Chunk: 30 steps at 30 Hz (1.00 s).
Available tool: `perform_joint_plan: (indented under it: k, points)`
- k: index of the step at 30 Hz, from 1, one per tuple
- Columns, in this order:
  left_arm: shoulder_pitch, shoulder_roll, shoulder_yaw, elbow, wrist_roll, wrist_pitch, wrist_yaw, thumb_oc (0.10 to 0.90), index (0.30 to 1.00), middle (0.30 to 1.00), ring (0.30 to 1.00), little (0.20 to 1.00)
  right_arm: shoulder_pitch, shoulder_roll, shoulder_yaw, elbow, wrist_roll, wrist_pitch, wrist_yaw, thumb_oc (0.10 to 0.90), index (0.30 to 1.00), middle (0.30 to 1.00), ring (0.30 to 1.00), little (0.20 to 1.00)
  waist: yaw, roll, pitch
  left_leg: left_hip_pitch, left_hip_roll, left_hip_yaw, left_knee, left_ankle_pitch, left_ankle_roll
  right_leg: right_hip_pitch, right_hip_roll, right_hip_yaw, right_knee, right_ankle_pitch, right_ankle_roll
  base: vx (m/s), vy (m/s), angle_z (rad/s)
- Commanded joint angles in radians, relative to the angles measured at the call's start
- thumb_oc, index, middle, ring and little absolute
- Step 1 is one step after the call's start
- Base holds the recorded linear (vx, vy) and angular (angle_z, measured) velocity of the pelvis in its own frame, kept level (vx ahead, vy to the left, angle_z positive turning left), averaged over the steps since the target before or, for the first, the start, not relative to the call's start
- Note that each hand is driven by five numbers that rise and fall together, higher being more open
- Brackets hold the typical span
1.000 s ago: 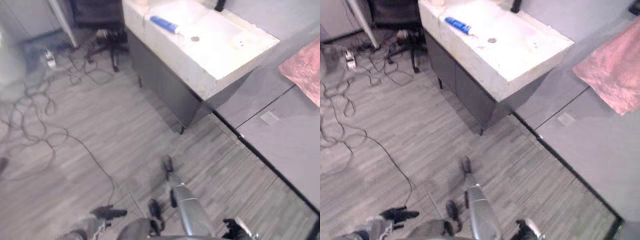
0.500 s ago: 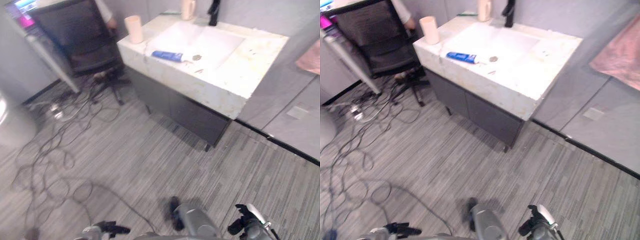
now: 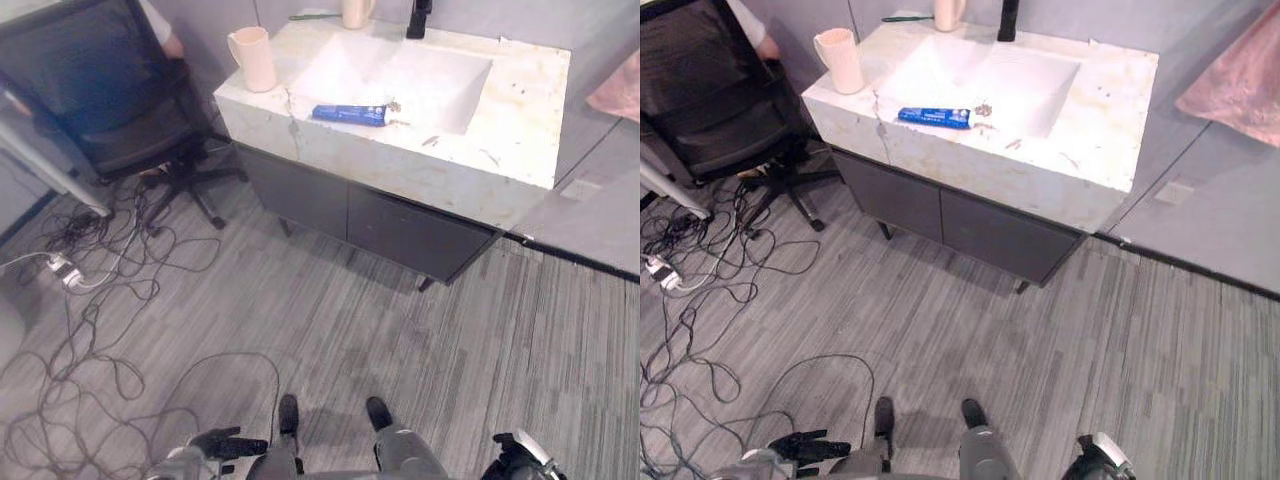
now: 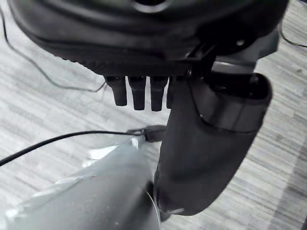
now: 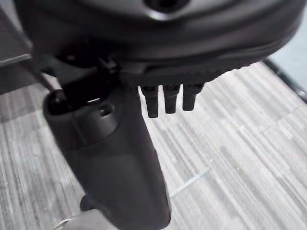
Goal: Organize the bathroom.
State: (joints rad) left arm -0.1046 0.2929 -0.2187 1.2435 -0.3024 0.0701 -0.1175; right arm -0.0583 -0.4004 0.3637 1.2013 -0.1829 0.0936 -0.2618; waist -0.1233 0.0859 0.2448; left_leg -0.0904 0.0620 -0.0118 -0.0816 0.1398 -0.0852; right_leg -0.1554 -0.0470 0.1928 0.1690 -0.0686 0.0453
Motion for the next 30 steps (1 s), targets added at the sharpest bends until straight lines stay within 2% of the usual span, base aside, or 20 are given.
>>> perform_joint_plan:
  k: [1,5,7,10,13,14,15,16,17,18,19,20,21,22,23,24,26,28,30]
  points:
    - [0.048,0.068,-0.017,0.007,0.039,0.005,-0.001,0.800,0.900,0.900,0.900,0.900,0.000,-0.036,-0.010,-0.006,0.051,0.024,-0.053,0.800,0.900,0.900,0.900,0.900,-0.035,-0.024,0.000,-0.087,0.044,-0.027,0.112,-0.019,0.031,0.039,0.025,-0.046,-0.050,0.063,0.024,0.14,0.191,-0.29]
    - [0.020,0.080,-0.041,0.001,0.051,0.004,-0.031,0.800,0.900,0.900,0.900,0.900,0.023,-0.049,-0.043,-0.009,0.078,0.027,-0.063,0.800,0.900,0.900,0.900,0.900,-0.063,0.010,0.001,-0.051,0.030,0.039,0.096,-0.034,0.042,0.025,0.011,-0.058,-0.038,0.067,0.033,0.09,0.195,0.00]
    - [0.012,0.080,-0.051,-0.003,0.057,0.012,-0.038,0.800,0.900,0.900,0.900,0.900,0.027,-0.051,-0.056,-0.007,0.091,0.034,-0.069,0.800,0.900,0.900,0.900,0.900,-0.070,0.020,0.000,-0.039,0.025,0.046,0.086,-0.039,0.048,0.017,0.004,-0.060,-0.031,0.068,0.040,0.09,0.221,0.02]
    - [0.016,0.078,-0.054,-0.006,0.040,0.015,-0.042,0.800,0.900,0.900,0.900,0.900,0.045,-0.043,-0.072,-0.005,0.083,0.028,-0.062,0.800,0.900,0.900,0.900,0.900,-0.071,0.017,-0.003,-0.018,0.009,0.042,0.082,-0.057,0.065,0.012,-0.004,-0.055,-0.014,0.067,0.052,0.13,0.192,-0.06]
    - [0.023,0.079,-0.040,-0.008,0.033,0.021,-0.044,0.800,0.900,0.900,0.900,0.900,0.055,-0.019,-0.061,-0.004,0.063,0.025,-0.059,0.800,0.900,0.900,0.900,0.900,-0.051,-0.005,-0.006,-0.019,-0.011,0.049,0.098,-0.082,0.090,-0.001,-0.027,-0.082,0.041,0.067,0.070,0.08,0.121,-0.45]
    - [0.034,0.072,-0.035,-0.010,0.017,0.027,-0.029,0.800,0.900,0.900,0.900,0.900,0.053,-0.007,-0.056,-0.011,0.043,0.026,-0.050,0.800,0.900,0.900,0.900,0.900,-0.032,-0.014,0.004,-0.010,-0.017,0.073,0.107,-0.101,0.111,-0.064,-0.051,-0.144,0.214,0.092,0.087,0.07,0.146,-1.00]
    - [0.041,0.066,-0.030,-0.013,0.027,0.040,-0.014,0.800,0.900,0.900,0.900,0.900,0.057,-0.003,-0.061,-0.017,0.025,0.023,-0.035,0.800,0.900,0.900,0.900,0.900,-0.028,-0.014,0.015,-0.005,-0.010,0.089,0.120,-0.113,0.118,-0.123,-0.055,-0.155,0.348,0.130,0.083,0.07,0.135,-1.35]
    - [0.044,0.064,-0.028,-0.015,0.033,0.045,-0.006,0.800,0.900,0.900,0.900,0.900,0.058,-0.001,-0.062,-0.019,0.017,0.024,-0.024,0.800,0.900,0.900,0.900,0.900,-0.028,-0.017,0.019,-0.003,-0.008,0.097,0.128,-0.119,0.119,-0.145,-0.062,-0.155,0.369,0.150,0.082,0.12,0.037,-1.61]
    - [0.049,0.058,-0.021,-0.009,-0.003,0.047,0.013,0.800,0.900,0.900,0.900,0.900,0.056,0.011,-0.053,-0.016,-0.012,0.027,0.004,0.800,0.900,0.900,0.900,0.900,-0.023,-0.031,0.024,0.016,-0.001,0.121,0.149,-0.136,0.109,-0.168,-0.109,-0.168,0.297,0.208,0.085,0.16,-0.052,-1.32]
    - [0.048,0.056,-0.018,-0.005,-0.030,0.043,0.018,0.800,0.900,0.900,0.900,0.900,0.056,0.021,-0.046,-0.014,-0.021,0.030,0.013,0.800,0.900,0.900,0.900,0.900,-0.020,-0.043,0.021,0.026,0.001,0.132,0.154,-0.147,0.100,-0.163,-0.136,-0.175,0.208,0.225,0.094,0.23,-0.124,-0.91]
    - [0.048,0.056,-0.016,0.001,-0.048,0.037,0.018,0.800,0.900,0.900,0.900,0.900,0.057,0.035,-0.037,-0.010,-0.025,0.034,0.019,0.800,0.900,0.900,0.900,0.900,-0.017,-0.060,0.023,0.040,0.002,0.145,0.162,-0.166,0.091,-0.147,-0.161,-0.181,0.060,0.239,0.106,0.27,-0.191,-0.47]
    - [0.049,0.057,-0.014,0.006,-0.043,0.023,0.013,0.800,0.900,0.900,0.900,0.900,0.059,0.054,-0.023,-0.005,-0.025,0.040,0.022,0.800,0.900,0.900,0.900,0.900,-0.016,-0.080,0.033,0.055,0.003,0.152,0.174,-0.198,0.085,-0.130,-0.171,-0.196,-0.151,0.267,0.125,0.27,-0.191,-0.45]
    - [0.052,0.056,-0.017,0.004,-0.040,0.015,0.013,0.800,0.900,0.900,0.900,0.900,0.058,0.061,-0.015,-0.001,-0.024,0.039,0.025,0.800,0.900,0.900,0.900,0.900,-0.018,-0.087,0.040,0.064,0.006,0.157,0.171,-0.208,0.082,-0.140,-0.163,-0.194,-0.207,0.282,0.130,0.28,-0.211,-0.58]
    - [0.059,0.051,-0.023,-0.003,-0.036,0.010,0.021,0.800,0.900,0.900,0.900,0.900,0.064,0.074,-0.013,0.010,-0.023,0.039,0.031,0.800,0.900,0.900,0.900,0.900,-0.030,-0.085,0.056,0.090,0.021,0.162,0.162,-0.221,0.083,-0.160,-0.136,-0.169,-0.195,0.284,0.122,0.31,-0.236,-0.57]
    - [0.065,0.044,-0.027,-0.009,-0.014,0.011,0.028,0.800,0.900,0.900,0.900,0.900,0.080,0.086,-0.009,0.029,-0.011,0.030,0.035,0.800,0.900,0.900,0.900,0.900,-0.049,-0.078,0.061,0.128,0.045,0.168,0.143,-0.219,0.079,-0.158,-0.114,-0.116,-0.141,0.264,0.121,0.37,-0.277,-0.50]
    - [0.069,0.042,-0.031,-0.008,-0.007,0.005,0.022,0.800,0.900,0.900,0.900,0.900,0.092,0.093,-0.003,0.043,0.007,0.027,0.040,0.800,0.900,0.900,0.900,0.900,-0.057,-0.074,0.056,0.139,0.053,0.160,0.132,-0.210,0.076,-0.141,-0.108,-0.104,-0.115,0.251,0.122,0.36,-0.248,-0.16]
    - [0.069,0.042,-0.032,-0.015,-0.011,0.002,-0.005,0.800,0.900,0.900,0.900,0.900,0.100,0.100,-0.006,0.058,-0.025,0.032,0.062,0.800,0.900,0.900,0.900,0.900,-0.062,-0.063,0.041,0.158,0.074,0.155,0.114,-0.196,0.062,-0.124,-0.105,-0.124,-0.083,0.232,0.119,0.33,-0.181,0.84]
    - [0.048,0.041,-0.029,-0.030,-0.006,0.021,-0.037,0.800,0.900,0.900,0.900,0.900,0.104,0.093,0.003,0.055,-0.016,0.040,0.060,0.800,0.900,0.900,0.900,0.900,-0.068,-0.049,0.027,0.161,0.094,0.171,0.107,-0.157,0.043,-0.126,-0.103,-0.149,-0.069,0.223,0.109,0.22,-0.099,0.93]
    - [0.016,0.029,-0.051,-0.033,0.011,0.041,-0.055,0.800,0.900,0.900,0.900,0.900,0.097,0.078,0.017,0.033,0.018,0.043,0.056,0.800,0.900,0.900,0.900,0.900,-0.080,-0.034,0.017,0.147,0.117,0.199,0.121,-0.094,0.021,-0.127,-0.089,-0.168,-0.066,0.210,0.089,0.15,-0.105,0.53]
